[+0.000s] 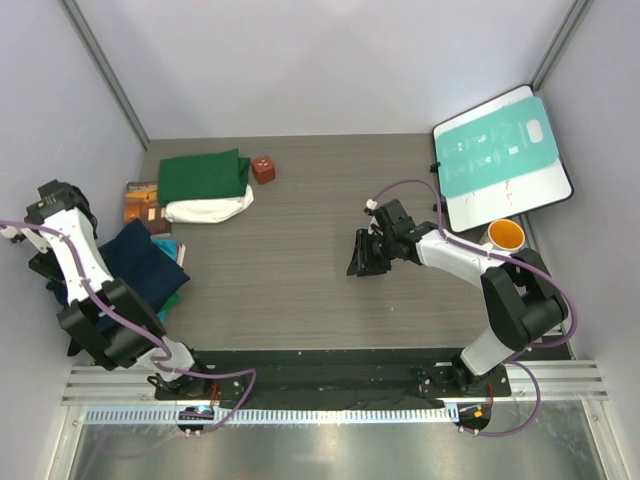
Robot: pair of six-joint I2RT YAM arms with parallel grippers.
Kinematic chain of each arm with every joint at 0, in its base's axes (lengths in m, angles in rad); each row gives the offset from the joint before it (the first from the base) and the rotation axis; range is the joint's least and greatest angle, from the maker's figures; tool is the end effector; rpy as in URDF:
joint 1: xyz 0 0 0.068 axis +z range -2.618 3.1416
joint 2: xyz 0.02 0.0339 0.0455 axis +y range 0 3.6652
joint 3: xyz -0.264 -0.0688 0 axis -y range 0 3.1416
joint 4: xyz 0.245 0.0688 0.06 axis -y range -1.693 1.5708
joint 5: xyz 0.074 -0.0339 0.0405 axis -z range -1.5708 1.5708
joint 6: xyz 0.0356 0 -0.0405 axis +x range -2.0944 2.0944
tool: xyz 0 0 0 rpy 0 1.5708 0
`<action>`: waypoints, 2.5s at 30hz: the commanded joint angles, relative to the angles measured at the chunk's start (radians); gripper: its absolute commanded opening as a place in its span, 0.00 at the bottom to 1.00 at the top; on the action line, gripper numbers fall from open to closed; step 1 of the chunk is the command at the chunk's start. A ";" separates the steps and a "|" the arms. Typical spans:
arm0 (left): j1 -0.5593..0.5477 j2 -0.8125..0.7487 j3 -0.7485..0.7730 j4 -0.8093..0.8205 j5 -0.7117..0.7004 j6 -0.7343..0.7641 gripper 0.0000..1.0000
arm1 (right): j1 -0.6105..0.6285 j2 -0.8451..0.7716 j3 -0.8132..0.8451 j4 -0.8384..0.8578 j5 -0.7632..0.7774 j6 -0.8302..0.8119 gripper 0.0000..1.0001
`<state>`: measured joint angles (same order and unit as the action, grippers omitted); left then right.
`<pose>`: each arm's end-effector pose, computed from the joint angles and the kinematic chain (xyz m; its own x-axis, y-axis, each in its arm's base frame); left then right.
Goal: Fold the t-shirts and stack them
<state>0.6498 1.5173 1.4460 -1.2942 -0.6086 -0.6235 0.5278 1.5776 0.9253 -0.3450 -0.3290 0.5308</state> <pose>0.2071 0.1829 0.3185 -0.2888 -0.8211 -0.4923 -0.9335 0.1272 0.3354 0.2632 0.1667 0.1860 -0.9438 0.0043 -0.3305 -0.1743 0.8431 0.5087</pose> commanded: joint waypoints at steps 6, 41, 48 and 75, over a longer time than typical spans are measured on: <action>-0.024 -0.288 0.004 0.105 0.177 -0.007 0.57 | -0.002 -0.004 -0.009 0.029 -0.054 0.023 0.38; -0.401 0.173 0.087 0.309 0.159 -0.042 0.54 | -0.003 -0.058 -0.115 0.086 -0.041 0.087 0.36; -0.604 0.296 0.488 0.120 0.239 0.041 0.56 | 0.000 -0.068 -0.131 0.143 -0.041 0.123 0.36; -1.242 0.075 -0.216 0.628 0.483 0.005 0.58 | 0.000 -0.024 -0.016 -0.020 0.053 0.051 0.36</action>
<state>-0.5896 1.6680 1.2263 -0.7704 -0.1501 -0.6205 0.5278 1.5654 0.8574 -0.3286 -0.3119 0.5919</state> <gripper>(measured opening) 0.581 0.363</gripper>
